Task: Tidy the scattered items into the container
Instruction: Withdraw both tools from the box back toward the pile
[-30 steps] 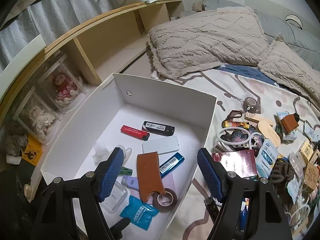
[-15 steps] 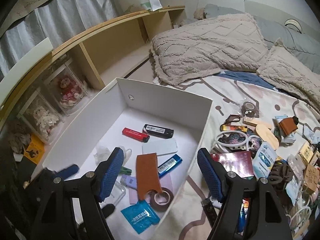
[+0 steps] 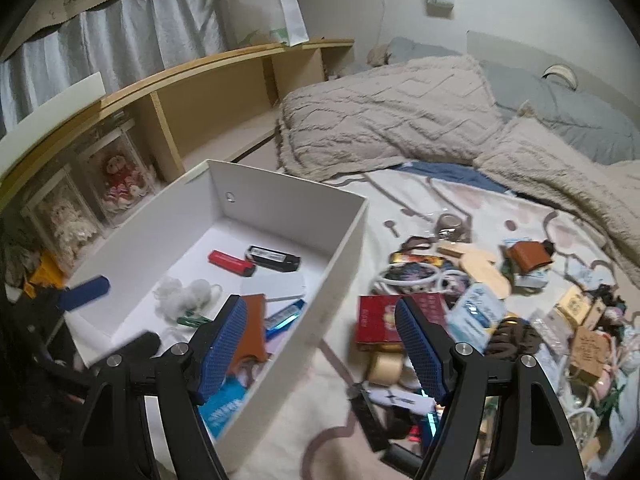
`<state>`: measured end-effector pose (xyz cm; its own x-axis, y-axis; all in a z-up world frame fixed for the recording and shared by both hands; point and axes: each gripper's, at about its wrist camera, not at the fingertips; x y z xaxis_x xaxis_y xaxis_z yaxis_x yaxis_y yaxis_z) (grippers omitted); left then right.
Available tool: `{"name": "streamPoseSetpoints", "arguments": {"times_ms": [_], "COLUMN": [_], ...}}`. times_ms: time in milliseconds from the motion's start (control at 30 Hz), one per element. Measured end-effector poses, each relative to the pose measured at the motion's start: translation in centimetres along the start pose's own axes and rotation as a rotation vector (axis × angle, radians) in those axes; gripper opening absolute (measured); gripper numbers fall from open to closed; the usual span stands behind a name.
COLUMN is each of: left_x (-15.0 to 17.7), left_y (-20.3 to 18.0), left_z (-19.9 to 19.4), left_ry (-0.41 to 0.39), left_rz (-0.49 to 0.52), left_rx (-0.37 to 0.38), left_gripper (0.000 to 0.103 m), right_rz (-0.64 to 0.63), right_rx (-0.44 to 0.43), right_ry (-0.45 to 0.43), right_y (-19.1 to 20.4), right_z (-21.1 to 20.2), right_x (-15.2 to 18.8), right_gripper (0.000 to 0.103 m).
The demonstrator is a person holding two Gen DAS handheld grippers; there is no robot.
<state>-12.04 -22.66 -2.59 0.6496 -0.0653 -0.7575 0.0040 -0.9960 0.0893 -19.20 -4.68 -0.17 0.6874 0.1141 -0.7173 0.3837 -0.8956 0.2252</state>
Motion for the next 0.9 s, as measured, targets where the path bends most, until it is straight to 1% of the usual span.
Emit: {"name": "streamPoseSetpoints", "arguments": {"times_ms": [33,67,100,133,300,633,800,900], "left_x": [0.0,-0.1,-0.1,-0.2,-0.4,-0.7,-0.7,-0.9], "left_y": [-0.1,-0.1,-0.2,-0.2,-0.5,-1.0,-1.8,-2.5], "left_z": [0.0,-0.1,-0.2,-0.2,-0.7,-1.3,-1.4,-1.6], "left_ry": [-0.001,-0.004,-0.008,-0.011,-0.028,-0.054,-0.066,-0.084], "left_rz": [-0.001,-0.002,-0.005,-0.007,-0.002,0.0,0.003,-0.006], "left_rx": [0.0,0.0,-0.001,-0.003,-0.009,-0.009,-0.002,0.023], "left_gripper": [0.103,0.103,0.103,0.103,0.103,0.103,0.103,0.103], "right_rz": [-0.002,-0.004,-0.006,-0.012,-0.033,0.013,0.019,0.022], "right_rx": [0.007,0.018,0.033,0.044,0.073,0.083,0.111,0.137], "right_ry": [-0.01,-0.025,-0.039,-0.046,-0.074,-0.098,-0.107,-0.105], "right_y": [-0.1,-0.3,-0.4,-0.5,-0.9,-2.7,-3.8,-4.6], "right_z": [-0.2,-0.5,-0.7,-0.9,-1.4,-2.1,-2.7,-3.3], "right_x": [0.2,0.4,0.6,0.8,1.6,1.9,2.0,2.2], "right_gripper": [0.088,0.093,0.096,0.103,0.103,0.103,0.103,0.103]}}
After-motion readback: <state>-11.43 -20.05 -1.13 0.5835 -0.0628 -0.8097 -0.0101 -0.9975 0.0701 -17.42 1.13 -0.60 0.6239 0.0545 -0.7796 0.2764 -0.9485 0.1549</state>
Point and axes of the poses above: each gripper's, at about its wrist camera, not at the fingertips, and z roughly the way its jaws point, y to its left, x to its underside, and after that the axes turned 8 degrees about z, right-handed
